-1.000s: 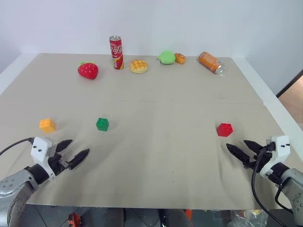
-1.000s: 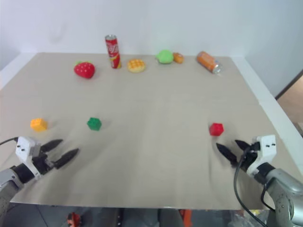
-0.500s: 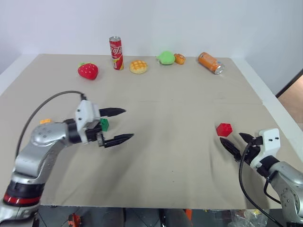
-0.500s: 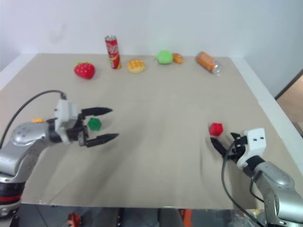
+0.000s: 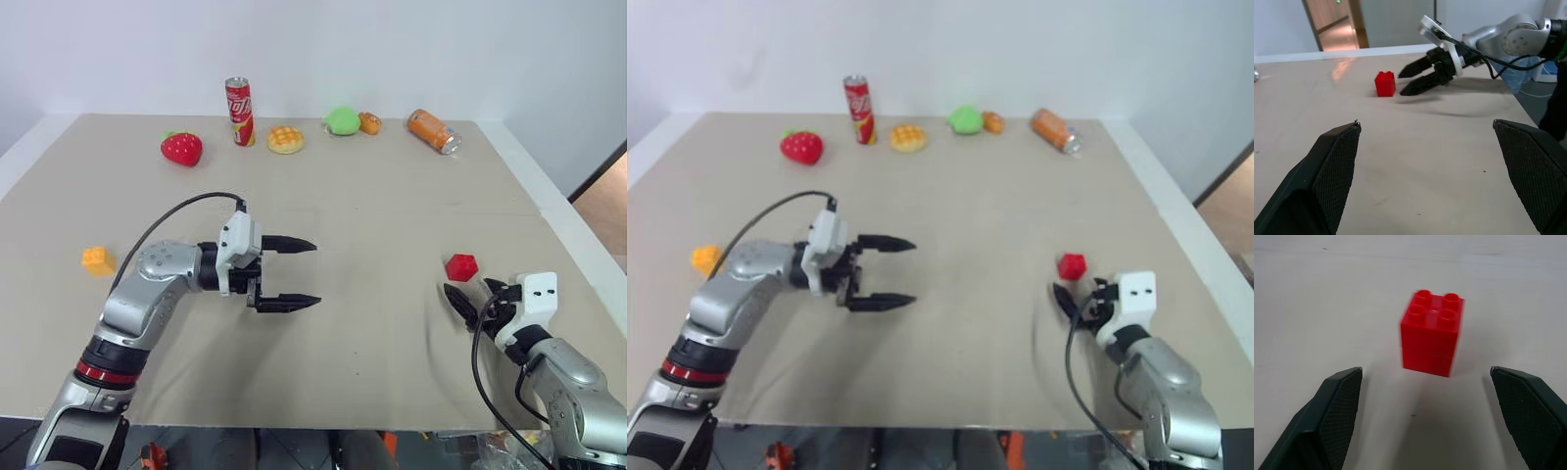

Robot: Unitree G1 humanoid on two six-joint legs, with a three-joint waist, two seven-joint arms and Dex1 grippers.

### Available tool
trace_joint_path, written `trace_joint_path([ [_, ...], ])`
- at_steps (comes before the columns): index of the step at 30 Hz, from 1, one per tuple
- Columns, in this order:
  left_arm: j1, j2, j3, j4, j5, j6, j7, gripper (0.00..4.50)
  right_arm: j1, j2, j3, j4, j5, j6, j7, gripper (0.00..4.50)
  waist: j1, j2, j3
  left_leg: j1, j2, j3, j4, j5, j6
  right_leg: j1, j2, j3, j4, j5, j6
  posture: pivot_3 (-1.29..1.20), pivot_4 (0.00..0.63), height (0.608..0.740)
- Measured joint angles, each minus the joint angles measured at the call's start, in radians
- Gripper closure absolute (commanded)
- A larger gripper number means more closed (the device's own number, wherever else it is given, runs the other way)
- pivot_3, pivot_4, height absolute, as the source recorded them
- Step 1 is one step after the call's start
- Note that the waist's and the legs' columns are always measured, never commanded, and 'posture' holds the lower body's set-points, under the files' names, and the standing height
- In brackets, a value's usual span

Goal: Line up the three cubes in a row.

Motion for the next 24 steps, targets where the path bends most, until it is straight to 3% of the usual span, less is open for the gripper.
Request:
trace_joint_path([
  [20, 0.024, -0.021, 0.006, -0.006, 0.0, -0.001, 0.029, 0.0, -0.125, 0.037, 0.025, 0.151, -0.036, -0.055, -0.002, 0.16, -0.001, 0.0, 0.0, 0.001, 0.001, 0.0, 0.0, 0.0, 0.0, 0.0, 0.006, 0.007, 0.001, 0.0, 0.0, 0.0, 0.15, 0.74],
  [24, 0.044, -0.021, 0.012, -0.029, -0.001, 0.003, 0.059, 0.0, -0.149, 0.038, 0.044, 0.166, -0.047, -0.071, 0.002, 1.32, 0.0, 0.0, 0.0, 0.001, 0.001, 0.0, 0.0, 0.0, 0.0, 0.0, 0.006, 0.007, 0.001, 0.0, 0.0, 0.0, 0.15, 0.74],
])
